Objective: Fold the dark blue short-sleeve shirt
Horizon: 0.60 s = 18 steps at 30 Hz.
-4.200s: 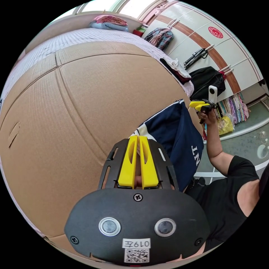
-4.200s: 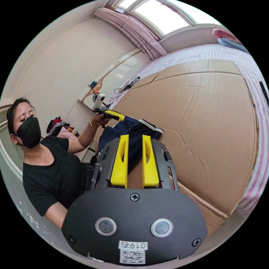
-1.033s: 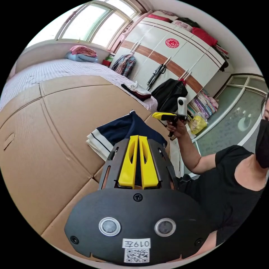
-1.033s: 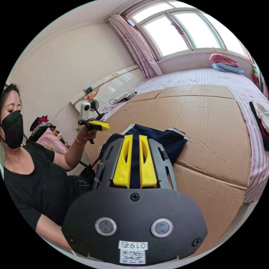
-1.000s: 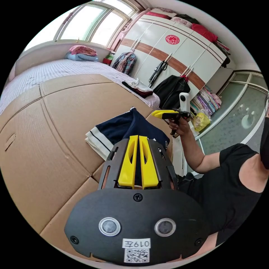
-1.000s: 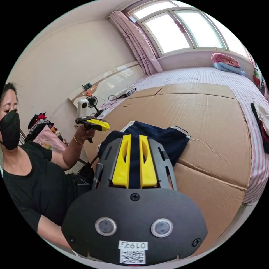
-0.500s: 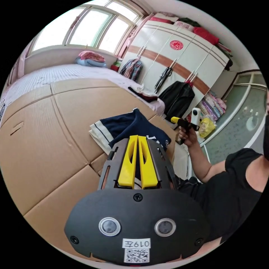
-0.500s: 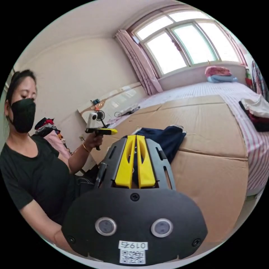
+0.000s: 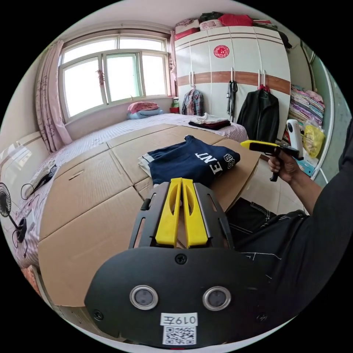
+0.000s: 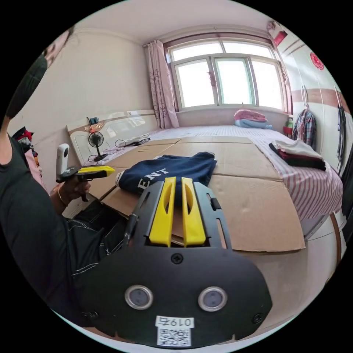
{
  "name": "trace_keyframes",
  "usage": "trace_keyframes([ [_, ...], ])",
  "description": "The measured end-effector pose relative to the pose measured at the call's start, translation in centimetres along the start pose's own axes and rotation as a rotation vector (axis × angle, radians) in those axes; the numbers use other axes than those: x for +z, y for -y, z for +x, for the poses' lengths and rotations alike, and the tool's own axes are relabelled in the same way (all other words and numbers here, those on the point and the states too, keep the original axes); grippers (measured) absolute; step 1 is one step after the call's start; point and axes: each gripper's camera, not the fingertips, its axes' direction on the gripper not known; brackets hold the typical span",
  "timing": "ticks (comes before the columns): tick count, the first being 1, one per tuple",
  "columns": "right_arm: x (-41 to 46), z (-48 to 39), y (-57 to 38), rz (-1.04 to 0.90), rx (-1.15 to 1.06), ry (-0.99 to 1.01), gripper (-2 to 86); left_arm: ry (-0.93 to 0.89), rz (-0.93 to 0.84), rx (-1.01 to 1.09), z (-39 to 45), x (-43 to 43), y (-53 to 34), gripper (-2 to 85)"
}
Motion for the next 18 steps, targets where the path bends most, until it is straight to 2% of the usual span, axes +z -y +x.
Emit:
trace_keyframes([
  [2,1.1,2.2,-0.6,-0.113,0.053,0.079,11.4,0.049,-0.017,-0.079,-1.1,-0.3,-1.1,6.1],
  [4,1.2,3.5,-1.4,-0.117,0.088,0.125,13.0,0.01,-0.047,-0.177,-2.6,0.0,-2.0,8.6],
  [7,1.0,6.0,-2.6,-0.043,0.183,0.264,12.6,-0.108,-0.085,-0.324,-4.9,0.9,-3.4,11.1],
  [10,1.4,8.0,-3.2,-0.034,0.238,0.371,11.4,-0.179,-0.105,-0.357,-5.9,1.5,-4.4,12.6],
  [13,1.8,8.8,-3.4,-0.052,0.235,0.403,10.1,-0.234,-0.17,-0.379,-6.7,2.7,-4.8,13.8],
  [18,2.2,10.0,-3.4,-0.086,0.236,0.409,7.9,-0.335,-0.148,-0.392,-7.8,3.6,-5.4,11.6],
])
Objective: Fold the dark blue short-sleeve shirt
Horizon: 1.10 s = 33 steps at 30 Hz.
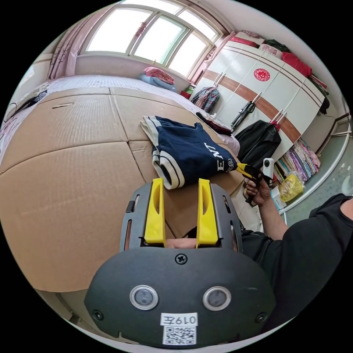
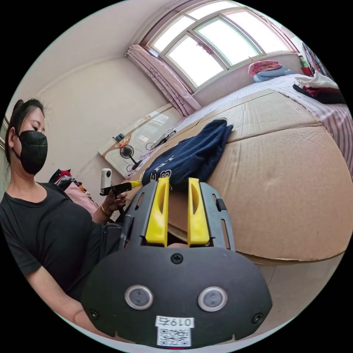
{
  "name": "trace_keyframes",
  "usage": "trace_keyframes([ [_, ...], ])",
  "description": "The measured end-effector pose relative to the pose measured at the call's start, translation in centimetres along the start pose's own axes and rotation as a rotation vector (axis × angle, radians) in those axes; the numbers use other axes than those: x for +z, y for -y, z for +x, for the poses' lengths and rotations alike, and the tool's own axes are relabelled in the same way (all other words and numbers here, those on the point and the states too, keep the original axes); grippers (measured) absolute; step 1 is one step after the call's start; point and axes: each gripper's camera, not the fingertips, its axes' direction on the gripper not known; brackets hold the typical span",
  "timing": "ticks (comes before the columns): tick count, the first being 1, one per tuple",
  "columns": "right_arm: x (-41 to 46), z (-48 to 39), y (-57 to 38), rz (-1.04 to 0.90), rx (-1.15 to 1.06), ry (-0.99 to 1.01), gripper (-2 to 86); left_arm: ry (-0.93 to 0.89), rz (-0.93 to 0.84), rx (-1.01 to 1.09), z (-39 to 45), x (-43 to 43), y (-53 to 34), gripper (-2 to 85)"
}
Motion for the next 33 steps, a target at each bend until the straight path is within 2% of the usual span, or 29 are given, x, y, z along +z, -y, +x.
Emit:
trace_keyframes([
  [5,-0.4,1.3,0.6,-0.032,-0.006,0.011,5.2,-0.029,-0.047,-0.012,-1.8,0.5,1.0,6.7],
  [10,-0.8,1.7,1.5,-0.083,-0.037,-0.009,2.7,-0.052,-0.121,0.107,-2.7,-0.4,3.4,3.4],
  [13,-0.7,1.9,2.1,-0.143,-0.054,-0.045,1.9,-0.043,-0.157,0.175,-3.3,-1.4,5.1,2.5],
  [19,-1.1,2.8,2.1,-0.13,-0.062,-0.039,3.5,-0.048,-0.22,0.232,-4.2,-1.4,6.1,2.3],
  [21,-1.5,3.3,2.4,-0.125,-0.055,-0.036,5.1,-0.058,-0.194,0.205,-4.6,-1.8,6.2,2.7],
  [25,-3.2,5.9,3.6,0.012,0.042,0.09,8.2,-0.184,-0.113,0.1,-6.6,-2.7,7.0,4.6],
  [33,-1.2,10.3,5.0,0.012,0.275,0.106,10.4,-0.264,-0.051,-0.049,-9.1,-1.8,8.9,5.9],
])
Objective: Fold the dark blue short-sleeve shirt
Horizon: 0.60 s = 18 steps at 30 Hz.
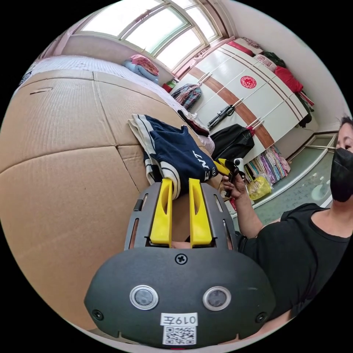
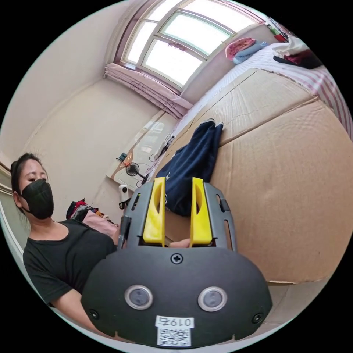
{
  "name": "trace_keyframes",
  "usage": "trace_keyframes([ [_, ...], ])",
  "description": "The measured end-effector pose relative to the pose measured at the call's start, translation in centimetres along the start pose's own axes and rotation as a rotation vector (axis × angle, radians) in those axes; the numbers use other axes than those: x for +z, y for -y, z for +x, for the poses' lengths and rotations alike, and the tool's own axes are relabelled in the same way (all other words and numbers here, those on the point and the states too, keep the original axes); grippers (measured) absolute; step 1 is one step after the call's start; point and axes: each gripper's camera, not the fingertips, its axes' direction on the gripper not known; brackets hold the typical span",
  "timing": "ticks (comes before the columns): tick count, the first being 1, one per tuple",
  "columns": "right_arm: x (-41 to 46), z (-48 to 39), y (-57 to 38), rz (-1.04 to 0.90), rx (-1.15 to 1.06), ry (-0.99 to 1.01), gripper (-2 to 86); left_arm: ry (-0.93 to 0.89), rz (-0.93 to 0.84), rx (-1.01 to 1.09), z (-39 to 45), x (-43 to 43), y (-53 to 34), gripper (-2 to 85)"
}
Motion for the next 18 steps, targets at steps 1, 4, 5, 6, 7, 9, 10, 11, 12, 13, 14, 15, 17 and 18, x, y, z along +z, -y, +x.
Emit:
trace_keyframes([
  [1,0.3,0.4,0.2,-0.006,0.02,-0.021,10.3,0.0,0.002,-0.009,-0.2,0.0,0.3,5.6],
  [4,1.0,0.9,0.6,-0.028,0.021,-0.015,7.4,0.008,0.002,-0.015,-0.5,0.0,1.0,4.3],
  [5,0.9,1.1,0.8,-0.015,0.026,-0.004,6.1,0.007,0.001,-0.017,-0.7,0.0,1.4,3.7],
  [6,0.8,1.2,0.8,-0.007,0.026,0.002,5.5,0.007,0.0,-0.019,-0.7,0.1,1.5,3.5],
  [7,0.6,1.6,0.9,0.003,0.043,-0.002,4.1,0.011,-0.002,-0.019,-0.8,0.1,1.9,3.0],
  [9,0.5,2.2,1.1,0.007,0.069,-0.023,2.8,0.015,-0.017,-0.01,-0.9,0.4,2.5,2.5],
  [10,0.6,2.6,1.1,0.003,0.088,-0.025,2.5,0.01,-0.034,-0.011,-1.1,0.6,2.8,2.3],
  [11,0.7,3.0,1.2,-0.002,0.108,-0.021,2.3,0.01,-0.04,-0.012,-1.1,0.8,3.1,2.2],
  [12,0.7,3.2,1.2,0.0,0.118,-0.015,2.4,0.012,-0.042,-0.011,-1.1,0.8,3.3,2.2],
  [13,0.6,3.7,1.2,0.009,0.133,0.01,2.5,0.015,-0.045,-0.008,-1.1,0.8,3.5,2.2],
  [14,0.5,4.0,1.3,0.016,0.138,0.034,2.9,0.022,-0.044,-0.004,-1.1,0.7,3.8,2.4],
  [15,0.4,4.1,1.4,0.019,0.141,0.04,3.1,0.028,-0.042,-0.004,-1.1,0.6,3.9,2.5],
  [17,-0.2,4.3,2.0,0.04,0.14,0.033,4.6,0.057,-0.011,0.001,-1.1,-0.4,4.5,3.4],
  [18,-0.2,4.3,2.2,0.043,0.14,0.033,5.1,0.062,0.001,0.004,-1.0,-0.7,4.8,3.8],
])
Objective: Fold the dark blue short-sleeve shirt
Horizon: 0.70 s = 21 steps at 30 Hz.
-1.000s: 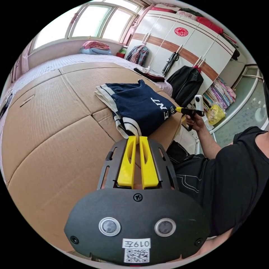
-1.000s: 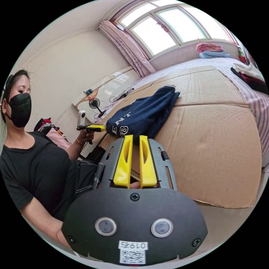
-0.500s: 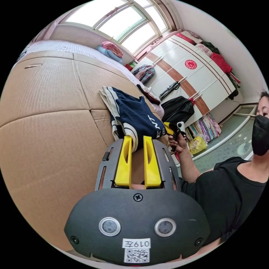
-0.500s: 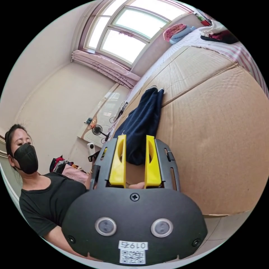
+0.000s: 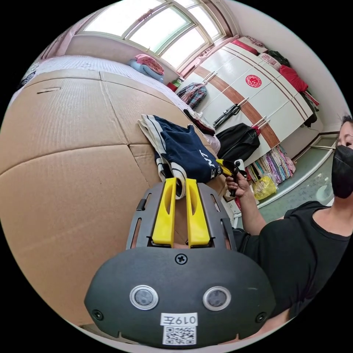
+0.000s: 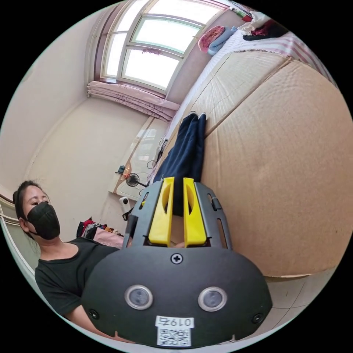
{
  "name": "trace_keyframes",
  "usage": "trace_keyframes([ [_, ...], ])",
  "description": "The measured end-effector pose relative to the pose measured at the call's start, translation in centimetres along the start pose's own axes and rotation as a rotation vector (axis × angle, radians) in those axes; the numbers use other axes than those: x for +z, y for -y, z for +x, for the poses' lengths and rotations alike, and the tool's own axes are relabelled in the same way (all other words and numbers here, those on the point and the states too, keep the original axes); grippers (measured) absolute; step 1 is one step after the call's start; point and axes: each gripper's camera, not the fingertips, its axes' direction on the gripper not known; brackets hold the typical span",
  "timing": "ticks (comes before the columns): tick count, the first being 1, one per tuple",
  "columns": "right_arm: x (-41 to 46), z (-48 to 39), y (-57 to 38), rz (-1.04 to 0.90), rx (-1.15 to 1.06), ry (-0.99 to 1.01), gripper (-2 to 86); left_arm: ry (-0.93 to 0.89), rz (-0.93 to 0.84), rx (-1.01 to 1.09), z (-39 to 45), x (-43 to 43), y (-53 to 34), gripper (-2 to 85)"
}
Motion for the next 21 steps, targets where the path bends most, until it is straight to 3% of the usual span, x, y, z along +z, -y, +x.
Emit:
trace_keyframes([
  [6,1.9,0.0,2.7,-0.082,0.001,-0.011,8.1,0.066,0.093,0.103,1.2,-0.4,6.7,8.8],
  [9,2.5,0.3,3.2,-0.074,0.009,-0.001,6.3,0.177,-0.007,0.146,1.3,3.5,11.1,9.7],
  [13,2.8,0.6,3.2,-0.057,0.012,0.0,2.3,0.12,-0.147,0.164,0.6,8.5,15.1,9.4],
  [16,3.2,0.7,3.1,-0.053,0.008,-0.017,1.2,0.166,-0.19,0.139,0.3,10.7,16.9,6.6],
  [21,3.5,0.3,3.0,-0.031,-0.04,-0.038,0.4,0.092,-0.224,0.165,0.2,12.7,18.9,2.5],
])
